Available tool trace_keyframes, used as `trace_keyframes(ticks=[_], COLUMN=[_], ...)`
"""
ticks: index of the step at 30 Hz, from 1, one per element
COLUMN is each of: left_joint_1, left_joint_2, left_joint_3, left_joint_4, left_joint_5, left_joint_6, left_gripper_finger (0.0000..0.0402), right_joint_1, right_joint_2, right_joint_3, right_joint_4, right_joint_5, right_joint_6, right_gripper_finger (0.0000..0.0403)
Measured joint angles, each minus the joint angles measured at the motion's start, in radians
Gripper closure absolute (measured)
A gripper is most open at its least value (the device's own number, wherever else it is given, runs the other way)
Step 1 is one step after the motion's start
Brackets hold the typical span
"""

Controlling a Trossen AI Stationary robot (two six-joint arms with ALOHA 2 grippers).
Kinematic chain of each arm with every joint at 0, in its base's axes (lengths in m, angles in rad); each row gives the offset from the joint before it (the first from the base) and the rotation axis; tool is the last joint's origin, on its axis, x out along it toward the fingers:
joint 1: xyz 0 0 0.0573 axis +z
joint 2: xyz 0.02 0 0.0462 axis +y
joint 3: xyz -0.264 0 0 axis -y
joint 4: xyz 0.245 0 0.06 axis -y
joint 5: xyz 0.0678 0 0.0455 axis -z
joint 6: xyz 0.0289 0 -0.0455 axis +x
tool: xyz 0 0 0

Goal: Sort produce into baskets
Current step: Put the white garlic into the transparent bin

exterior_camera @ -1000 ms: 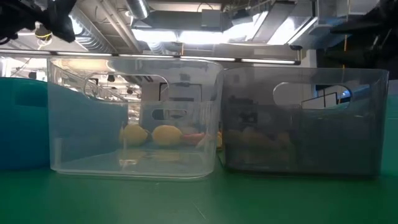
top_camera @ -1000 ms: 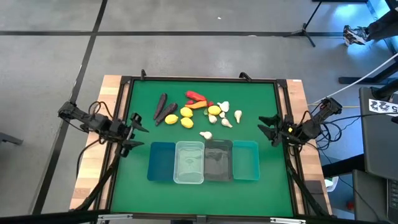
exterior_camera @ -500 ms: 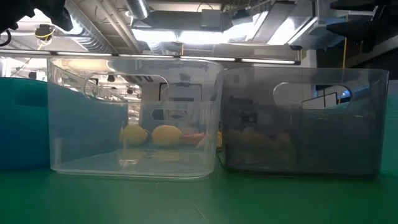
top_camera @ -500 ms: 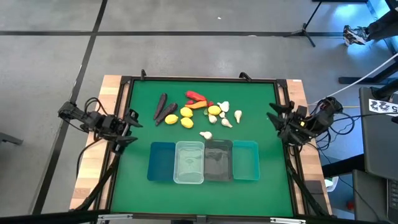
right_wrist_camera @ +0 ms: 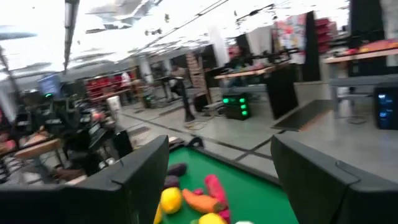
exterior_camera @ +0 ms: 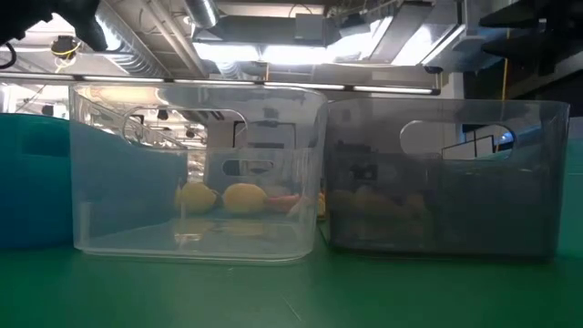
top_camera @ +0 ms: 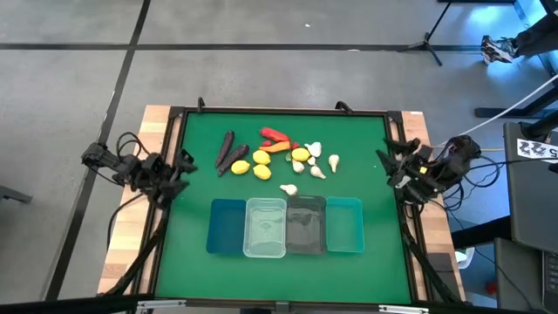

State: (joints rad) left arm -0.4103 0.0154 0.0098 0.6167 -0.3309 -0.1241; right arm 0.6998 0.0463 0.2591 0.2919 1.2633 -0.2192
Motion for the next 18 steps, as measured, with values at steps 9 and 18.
trace_keyframes(ticks=[9, 18], left_joint_1=[0.000, 0.000], left_joint_2=[0.013, 0.191], left_joint_3=[0.103, 0.227], left_joint_4=[-0.079, -0.085], left_joint_5=[-0.285, -0.447], left_joint_6=[0.006, -0.022], left_gripper_finger=[0.0164, 0.0164], right_joint_1=[0.000, -0.064], right_joint_2=[0.209, 0.428], right_joint_3=[0.295, 0.516], right_joint_4=[-0.003, -0.001], right_joint_5=[0.307, 0.307], right_joint_6=[-0.221, -0.231], right_gripper_finger=[0.0123, 0.0123])
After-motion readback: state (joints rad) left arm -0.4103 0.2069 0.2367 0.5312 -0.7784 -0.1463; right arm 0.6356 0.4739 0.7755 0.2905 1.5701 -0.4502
